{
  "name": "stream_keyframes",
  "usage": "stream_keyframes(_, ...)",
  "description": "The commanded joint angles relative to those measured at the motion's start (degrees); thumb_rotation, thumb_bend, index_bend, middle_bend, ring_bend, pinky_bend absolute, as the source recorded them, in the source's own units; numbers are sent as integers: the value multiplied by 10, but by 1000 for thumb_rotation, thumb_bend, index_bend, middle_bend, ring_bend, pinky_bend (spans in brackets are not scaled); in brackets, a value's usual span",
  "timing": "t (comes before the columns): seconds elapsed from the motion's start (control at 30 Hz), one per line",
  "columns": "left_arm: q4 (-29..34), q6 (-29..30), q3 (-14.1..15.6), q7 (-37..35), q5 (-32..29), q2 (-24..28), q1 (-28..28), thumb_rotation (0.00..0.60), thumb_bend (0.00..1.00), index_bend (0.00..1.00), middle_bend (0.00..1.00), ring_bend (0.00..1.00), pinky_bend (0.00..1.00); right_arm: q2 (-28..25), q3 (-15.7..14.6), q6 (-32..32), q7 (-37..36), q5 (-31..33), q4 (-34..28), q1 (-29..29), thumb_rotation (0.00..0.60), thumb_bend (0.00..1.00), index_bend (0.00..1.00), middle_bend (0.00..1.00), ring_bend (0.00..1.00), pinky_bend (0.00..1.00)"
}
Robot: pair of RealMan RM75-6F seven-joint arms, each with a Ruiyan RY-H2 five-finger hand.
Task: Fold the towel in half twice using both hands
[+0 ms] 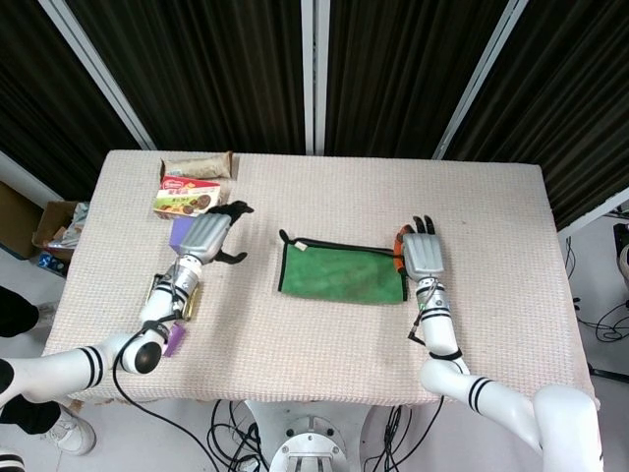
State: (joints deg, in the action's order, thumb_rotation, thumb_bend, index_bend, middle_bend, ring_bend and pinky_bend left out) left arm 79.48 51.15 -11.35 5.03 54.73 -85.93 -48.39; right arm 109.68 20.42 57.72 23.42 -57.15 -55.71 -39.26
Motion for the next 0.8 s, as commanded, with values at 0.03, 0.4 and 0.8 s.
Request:
stream_keyframes(0.03,2,-1,0,2,4,1,3,600,210,174,107,150,165,1,2,-2,-3,5,5,0,600,341,619,305,83,0)
stream_keyframes(0.4,6,16,-6,6,6,14,23,600,210,174,107,150,165,-41,-17,-3,-33,-30,-41,5,600,86,0,111,0,0)
stream_keyframes(0.8,50,49,4,-10,26,52,71,600,209,174,107,150,165,-168,-168,84,-167,-286,-54,51,600,77,283,163,0,0)
